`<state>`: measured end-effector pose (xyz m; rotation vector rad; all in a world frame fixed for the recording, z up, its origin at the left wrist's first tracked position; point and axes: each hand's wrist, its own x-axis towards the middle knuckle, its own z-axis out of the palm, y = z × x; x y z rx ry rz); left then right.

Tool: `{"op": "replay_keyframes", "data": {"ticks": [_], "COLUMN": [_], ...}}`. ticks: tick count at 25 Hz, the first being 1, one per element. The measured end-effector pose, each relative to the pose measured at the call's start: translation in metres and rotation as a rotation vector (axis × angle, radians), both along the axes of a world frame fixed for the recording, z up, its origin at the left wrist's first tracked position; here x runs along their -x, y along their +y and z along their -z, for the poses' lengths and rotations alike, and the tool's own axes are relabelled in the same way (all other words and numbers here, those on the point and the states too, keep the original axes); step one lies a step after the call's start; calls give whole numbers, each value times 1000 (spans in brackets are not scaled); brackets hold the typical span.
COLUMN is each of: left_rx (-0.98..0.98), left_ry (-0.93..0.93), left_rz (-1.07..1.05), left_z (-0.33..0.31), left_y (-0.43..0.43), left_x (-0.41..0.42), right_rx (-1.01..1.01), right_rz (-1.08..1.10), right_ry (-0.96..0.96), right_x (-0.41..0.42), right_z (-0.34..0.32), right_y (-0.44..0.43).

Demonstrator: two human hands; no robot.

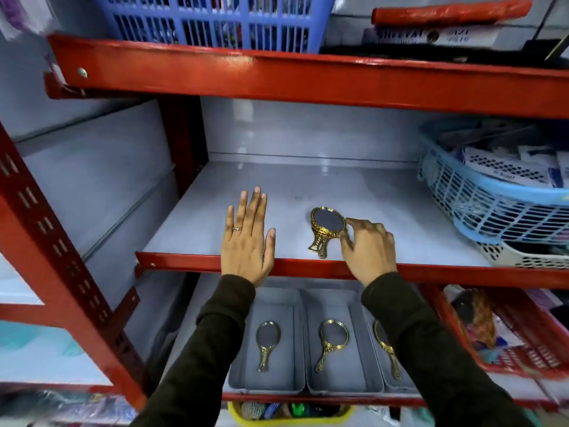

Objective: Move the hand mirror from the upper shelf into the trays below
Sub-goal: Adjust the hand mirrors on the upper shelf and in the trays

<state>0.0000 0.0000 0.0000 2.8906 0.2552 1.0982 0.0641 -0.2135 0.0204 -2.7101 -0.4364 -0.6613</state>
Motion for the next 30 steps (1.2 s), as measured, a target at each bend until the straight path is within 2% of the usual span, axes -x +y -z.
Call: {"op": "replay_keyframes", "data": {"ticks": [8, 12, 14, 17, 20, 26, 30], "left_rx": [-86, -80, -79, -90, -89, -93, -92], "left_ry": [-20, -43, -33, -26, -14, 7, 6], "left_rz": [-6, -19, -25, -41, -40, -50, -57], "left_z": [17, 17, 17, 16, 14, 14, 14], "left_y": [10, 9, 9, 9, 8, 7, 6], "left_x": [-16, -16, -16, -15, -13, -12, -10], "right_rx": [-275, -291, -337, -577, -818, -977, -892], "right_rz": [101, 85, 85, 15, -105, -257, -346], "right_ry": [400, 501, 628, 899, 1066, 1093, 1132], "right_x": [-42, -56, -62, -61, -51, -16, 17], "right_z": [1, -5, -7, -17, -30, -48, -41], "right_y": [-4, -7, -8, -13, -25, -64, -101]}}
